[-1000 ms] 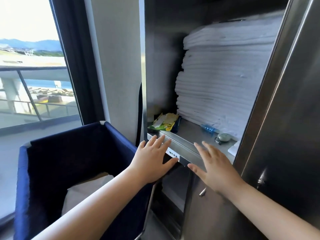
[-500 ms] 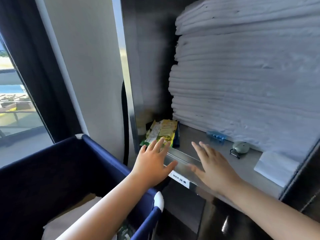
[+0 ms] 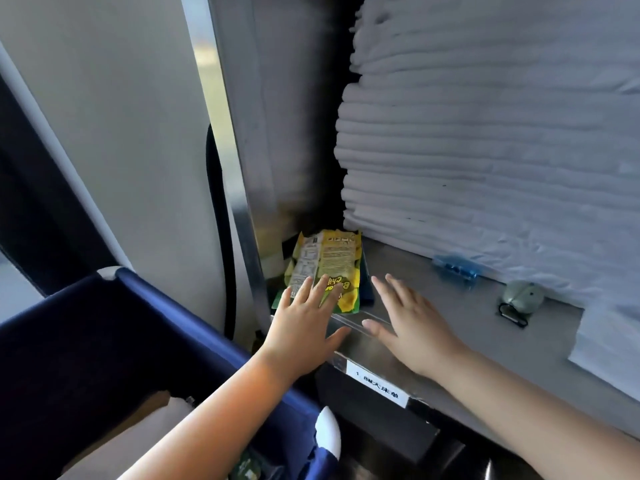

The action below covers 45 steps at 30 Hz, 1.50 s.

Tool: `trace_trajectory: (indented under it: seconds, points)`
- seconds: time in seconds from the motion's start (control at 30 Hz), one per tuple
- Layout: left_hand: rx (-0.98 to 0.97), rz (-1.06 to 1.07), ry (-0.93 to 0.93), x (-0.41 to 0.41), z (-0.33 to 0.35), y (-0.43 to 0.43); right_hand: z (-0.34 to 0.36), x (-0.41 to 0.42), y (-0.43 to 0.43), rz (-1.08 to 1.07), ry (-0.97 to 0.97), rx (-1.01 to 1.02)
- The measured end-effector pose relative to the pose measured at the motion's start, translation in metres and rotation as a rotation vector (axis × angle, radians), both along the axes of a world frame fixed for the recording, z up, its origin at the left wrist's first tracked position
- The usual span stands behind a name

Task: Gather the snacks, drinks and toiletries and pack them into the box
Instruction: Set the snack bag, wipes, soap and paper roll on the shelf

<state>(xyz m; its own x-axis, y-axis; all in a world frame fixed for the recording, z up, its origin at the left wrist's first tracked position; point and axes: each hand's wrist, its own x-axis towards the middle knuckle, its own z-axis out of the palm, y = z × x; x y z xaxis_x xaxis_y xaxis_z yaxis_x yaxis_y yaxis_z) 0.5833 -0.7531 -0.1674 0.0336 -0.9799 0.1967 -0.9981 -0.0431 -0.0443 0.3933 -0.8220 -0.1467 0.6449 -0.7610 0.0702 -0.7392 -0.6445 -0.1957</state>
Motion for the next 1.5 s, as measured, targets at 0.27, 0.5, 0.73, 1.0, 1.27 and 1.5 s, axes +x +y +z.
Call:
trace_trajectory:
  seconds: [0.27, 0.5, 0.73, 1.0, 1.27, 1.5]
  points:
    - [0.067, 0.014, 0.025, 0.002, -0.016, -0.016, -0.023, 0.016, -0.022, 0.121, 0.007, -0.056]
    - [0.136, 0.074, 0.036, -0.002, -0.013, -0.02, -0.032, 0.028, -0.059, 0.302, 0.142, -0.126]
    - [0.182, 0.057, -0.007, -0.012, -0.022, -0.023, -0.051, 0.015, -0.069, 0.319, 0.073, -0.037]
    - [0.192, -0.006, -0.065, -0.031, -0.026, -0.027, -0.055, -0.013, -0.063, 0.275, -0.009, -0.031]
    - [0.182, -0.103, -0.1, -0.06, -0.031, -0.028, -0.059, -0.053, -0.049, 0.18, -0.071, -0.073]
    - [0.155, -0.133, -0.067, -0.073, -0.028, -0.024, -0.05, -0.072, -0.041, 0.147, -0.131, -0.123]
